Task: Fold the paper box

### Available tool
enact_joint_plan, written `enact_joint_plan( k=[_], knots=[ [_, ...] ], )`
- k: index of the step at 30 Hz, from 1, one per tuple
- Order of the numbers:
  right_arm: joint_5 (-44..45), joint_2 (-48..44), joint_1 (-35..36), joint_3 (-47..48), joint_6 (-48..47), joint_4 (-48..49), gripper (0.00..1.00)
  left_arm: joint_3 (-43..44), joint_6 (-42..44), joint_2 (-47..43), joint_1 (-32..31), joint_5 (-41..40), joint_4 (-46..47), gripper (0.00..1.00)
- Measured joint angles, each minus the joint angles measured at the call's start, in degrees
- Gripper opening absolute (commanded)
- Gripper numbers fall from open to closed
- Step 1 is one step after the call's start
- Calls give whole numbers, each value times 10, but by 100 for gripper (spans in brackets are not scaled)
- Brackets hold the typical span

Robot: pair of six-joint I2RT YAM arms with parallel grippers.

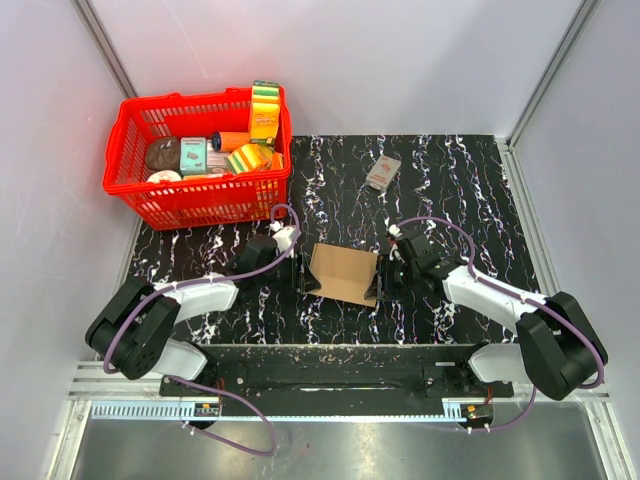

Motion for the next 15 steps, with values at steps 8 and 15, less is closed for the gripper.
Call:
enact_joint_plan(
  k=[8, 15],
  knots=[
    [0, 0, 0, 0, 0, 7, 43, 0, 15, 2, 6, 0, -7, 50],
    [0, 0, 0, 0, 0, 8, 43, 0, 26, 1, 15, -1, -19, 50]
  ],
)
